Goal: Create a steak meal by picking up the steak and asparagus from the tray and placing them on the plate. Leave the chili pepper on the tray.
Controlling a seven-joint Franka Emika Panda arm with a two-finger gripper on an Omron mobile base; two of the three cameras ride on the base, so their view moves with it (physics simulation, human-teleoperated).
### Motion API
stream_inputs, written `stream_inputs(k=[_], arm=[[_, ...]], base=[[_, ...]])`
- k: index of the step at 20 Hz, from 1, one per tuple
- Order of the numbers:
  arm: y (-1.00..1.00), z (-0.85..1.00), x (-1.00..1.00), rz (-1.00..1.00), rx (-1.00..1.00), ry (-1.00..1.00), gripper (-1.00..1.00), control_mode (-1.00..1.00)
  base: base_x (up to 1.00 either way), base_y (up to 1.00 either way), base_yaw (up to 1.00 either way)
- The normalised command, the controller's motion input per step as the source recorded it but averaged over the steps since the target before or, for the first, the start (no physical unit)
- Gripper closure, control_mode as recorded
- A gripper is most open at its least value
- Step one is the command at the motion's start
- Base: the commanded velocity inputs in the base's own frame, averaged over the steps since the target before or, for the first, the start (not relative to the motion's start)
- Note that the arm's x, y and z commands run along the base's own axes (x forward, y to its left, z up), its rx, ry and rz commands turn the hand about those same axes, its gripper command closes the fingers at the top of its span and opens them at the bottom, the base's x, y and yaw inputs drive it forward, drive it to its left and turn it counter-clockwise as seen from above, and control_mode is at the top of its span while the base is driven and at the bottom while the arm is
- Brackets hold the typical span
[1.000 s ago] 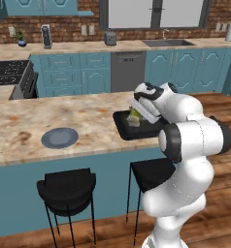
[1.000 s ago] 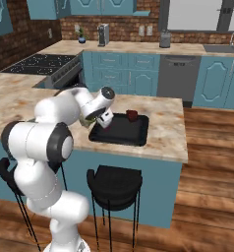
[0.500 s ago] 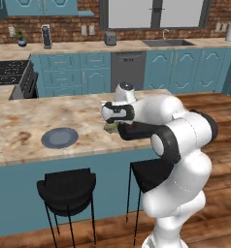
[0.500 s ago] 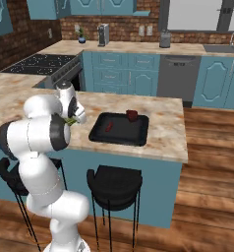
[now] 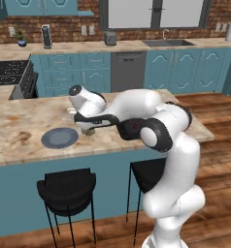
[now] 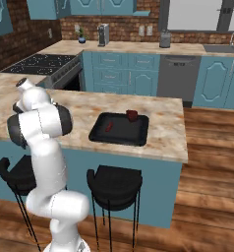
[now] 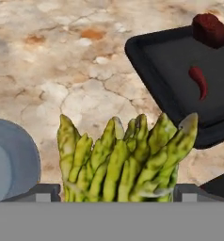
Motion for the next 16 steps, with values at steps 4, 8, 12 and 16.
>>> stream_inputs(k=[4, 8, 12, 16], arm=[[1.00, 0.11, 0.19, 0.08, -0.08, 0.13, 1.00, -1.00], [0.80, -0.07, 0.29, 0.12, 0.00, 0.05, 1.00, -1.00], [0.55, -0.39, 0.50, 0.12, -0.01, 0.05, 1.00, -1.00], [0.43, -0.55, 0.49, 0.13, -0.04, 0.07, 1.00, -1.00]], base=[[0.00, 0.00, 0.00], [0.00, 0.00, 0.00], [0.00, 0.00, 0.00], [0.00, 0.00, 0.00]])
